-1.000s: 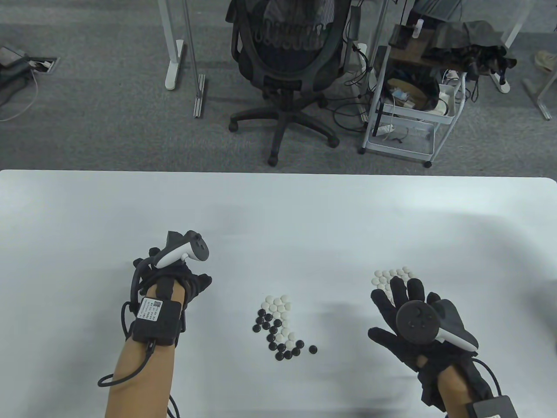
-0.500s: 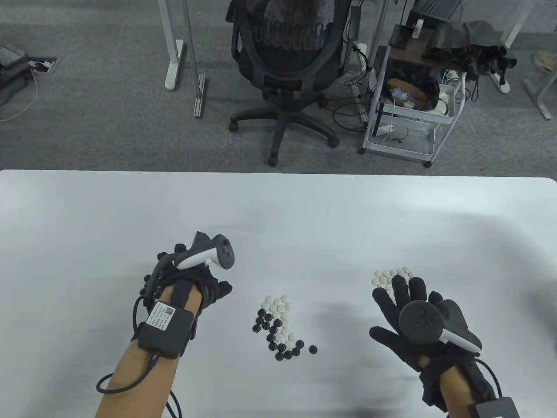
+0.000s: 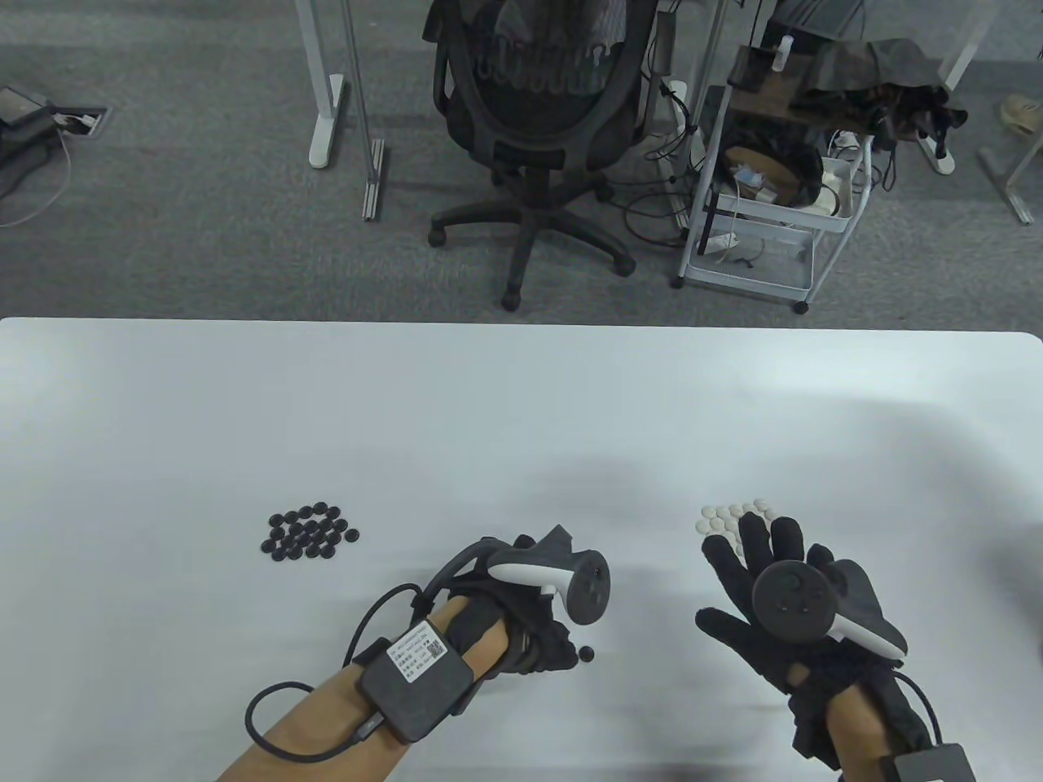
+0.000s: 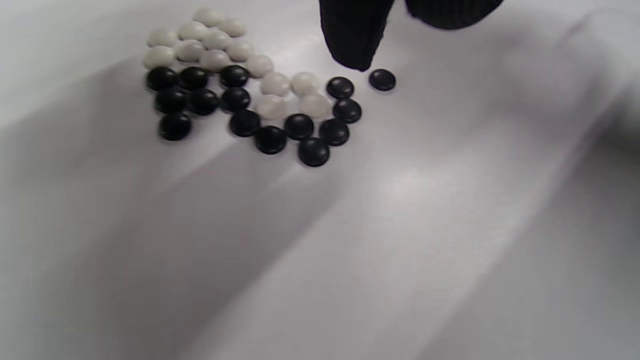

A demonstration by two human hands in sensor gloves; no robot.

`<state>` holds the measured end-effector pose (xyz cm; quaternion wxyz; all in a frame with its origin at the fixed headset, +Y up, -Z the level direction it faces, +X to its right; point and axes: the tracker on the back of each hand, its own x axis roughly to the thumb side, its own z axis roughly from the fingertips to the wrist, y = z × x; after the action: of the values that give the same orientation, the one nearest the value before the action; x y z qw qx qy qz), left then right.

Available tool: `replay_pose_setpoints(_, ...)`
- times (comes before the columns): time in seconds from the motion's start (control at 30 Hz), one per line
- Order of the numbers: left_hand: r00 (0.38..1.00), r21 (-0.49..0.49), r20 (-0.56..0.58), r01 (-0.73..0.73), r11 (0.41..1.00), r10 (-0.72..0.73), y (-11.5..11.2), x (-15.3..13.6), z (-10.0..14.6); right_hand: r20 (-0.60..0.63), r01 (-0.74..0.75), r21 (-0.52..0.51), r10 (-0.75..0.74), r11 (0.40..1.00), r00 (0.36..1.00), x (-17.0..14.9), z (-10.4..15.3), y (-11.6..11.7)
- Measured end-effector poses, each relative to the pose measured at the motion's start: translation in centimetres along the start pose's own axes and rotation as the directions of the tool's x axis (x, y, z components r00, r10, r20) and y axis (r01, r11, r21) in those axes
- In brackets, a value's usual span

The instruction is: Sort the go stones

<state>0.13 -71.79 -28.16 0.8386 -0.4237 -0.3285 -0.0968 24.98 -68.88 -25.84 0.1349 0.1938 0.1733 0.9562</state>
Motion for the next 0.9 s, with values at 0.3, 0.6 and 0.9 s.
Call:
replay_pose_setpoints(0.3,0.998,-0.04,0.021,0.055,0.998,-0.054,-2.3,1.6,-2.0,0.003,0.005,0.002,-0.005,1.0,1.0,0.0,0.0,-0.1)
replay_pose_setpoints(0.6,0.999,-0.044,0.04,-0.029,0.999,0.03,-6.3,-0.2,1.2,-0.002,-0.001,0.019,0.001,1.0,1.0,0.0,-0.2,0.1)
replay_pose_setpoints(0.9,0.96,0.013,-0.21,-0.189,0.982,0.187,-11.0,-8.0,6.9,-0.005,0.0,0.024,0.0,1.0,1.0,0.0,-0.2,0.1)
